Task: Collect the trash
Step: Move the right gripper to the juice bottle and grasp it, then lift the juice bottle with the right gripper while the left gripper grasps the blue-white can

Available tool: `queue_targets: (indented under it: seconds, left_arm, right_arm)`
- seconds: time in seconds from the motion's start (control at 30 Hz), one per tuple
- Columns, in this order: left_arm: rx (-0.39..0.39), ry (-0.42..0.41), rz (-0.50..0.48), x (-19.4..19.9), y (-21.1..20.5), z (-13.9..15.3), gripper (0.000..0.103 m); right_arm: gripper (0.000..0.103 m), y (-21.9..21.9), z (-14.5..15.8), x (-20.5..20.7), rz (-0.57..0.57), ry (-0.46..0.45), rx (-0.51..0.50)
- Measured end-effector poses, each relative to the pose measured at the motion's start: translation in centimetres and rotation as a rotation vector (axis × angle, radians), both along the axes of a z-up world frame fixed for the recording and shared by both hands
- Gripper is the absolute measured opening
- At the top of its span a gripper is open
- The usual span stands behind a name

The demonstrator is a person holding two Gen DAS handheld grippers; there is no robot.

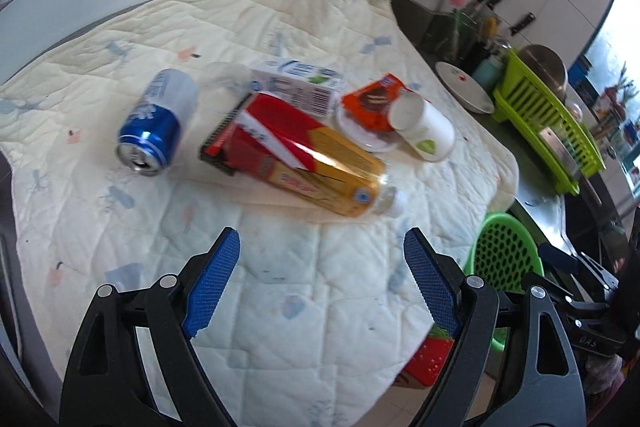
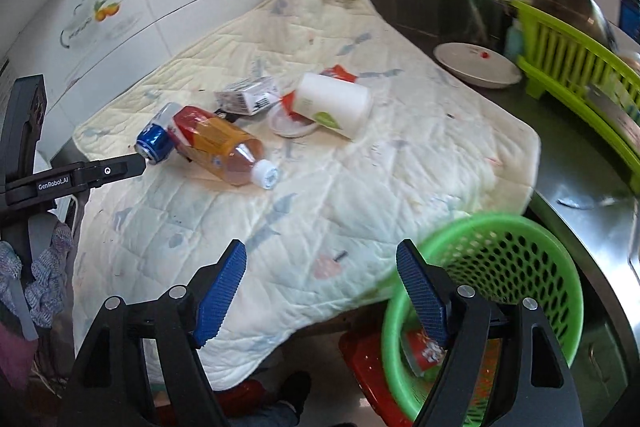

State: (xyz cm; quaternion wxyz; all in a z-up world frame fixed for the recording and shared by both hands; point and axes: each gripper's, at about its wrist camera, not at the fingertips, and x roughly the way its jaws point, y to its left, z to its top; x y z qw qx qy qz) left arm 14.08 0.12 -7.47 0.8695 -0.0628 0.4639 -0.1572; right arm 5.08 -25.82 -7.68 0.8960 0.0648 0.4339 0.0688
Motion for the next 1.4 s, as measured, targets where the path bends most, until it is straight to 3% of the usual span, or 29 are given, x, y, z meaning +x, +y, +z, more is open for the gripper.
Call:
queue_targets:
  seconds: [0.4,0.83,1.13,1.4]
  left_arm:
    - [0.026,0.004,0.083,1.8,5.6,-0.8,0.083]
    - [0.049,0.011,0.111,3.7,9.3,-1.6,0.083]
    - [0.055,0.017,0.125,4.9,11.1,-2.1,0.083]
    - [0.059,0.029,0.12,6.6,11.4,-2.5,0.083]
  right_arm:
    - [0.081,8.1,-0.3,7.3,0.276,0.011,-0.109]
    - [0.086,15.6,-3.0,14.4,0.514,0.029,-0.253]
    - [0.087,18.3,-5.4,18.0,0.598,0.066,-0.32]
    - [0.087,19.4,-7.4,20.0,0.608,0.103,-0.354]
